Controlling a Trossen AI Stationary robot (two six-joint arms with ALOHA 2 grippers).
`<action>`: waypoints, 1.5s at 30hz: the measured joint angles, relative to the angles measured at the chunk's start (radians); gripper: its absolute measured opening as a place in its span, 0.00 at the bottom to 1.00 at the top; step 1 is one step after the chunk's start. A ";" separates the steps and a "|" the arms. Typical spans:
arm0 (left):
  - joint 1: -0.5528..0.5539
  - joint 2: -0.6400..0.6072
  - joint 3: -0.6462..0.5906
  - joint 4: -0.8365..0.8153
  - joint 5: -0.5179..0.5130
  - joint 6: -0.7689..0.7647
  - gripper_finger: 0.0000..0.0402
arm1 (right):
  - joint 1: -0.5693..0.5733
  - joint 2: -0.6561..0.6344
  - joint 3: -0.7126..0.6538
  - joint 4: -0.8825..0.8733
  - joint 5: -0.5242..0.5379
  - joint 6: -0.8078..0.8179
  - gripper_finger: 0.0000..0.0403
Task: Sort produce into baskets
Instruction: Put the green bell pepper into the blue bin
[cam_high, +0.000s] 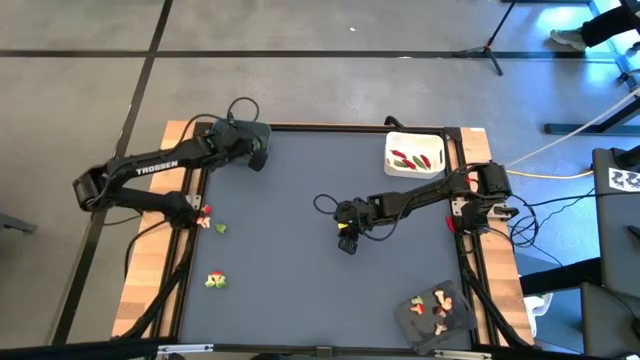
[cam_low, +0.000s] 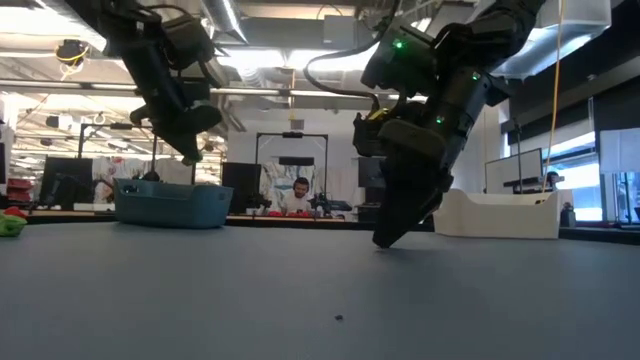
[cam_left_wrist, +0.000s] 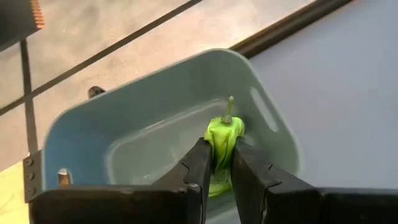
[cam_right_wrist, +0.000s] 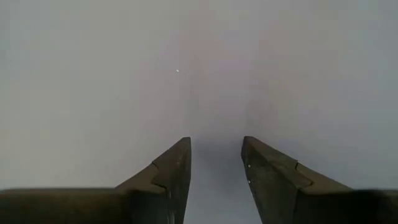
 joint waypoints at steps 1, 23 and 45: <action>0.010 0.004 0.000 0.004 0.000 0.001 0.12 | 0.000 0.000 0.000 0.000 0.000 0.000 0.38; -0.119 0.011 0.092 -0.184 0.107 0.107 0.45 | 0.000 0.003 -0.003 0.023 0.008 -0.026 0.38; -0.647 0.015 0.128 -0.541 0.323 -0.195 0.45 | 0.002 0.005 -0.003 0.085 0.008 -0.027 0.38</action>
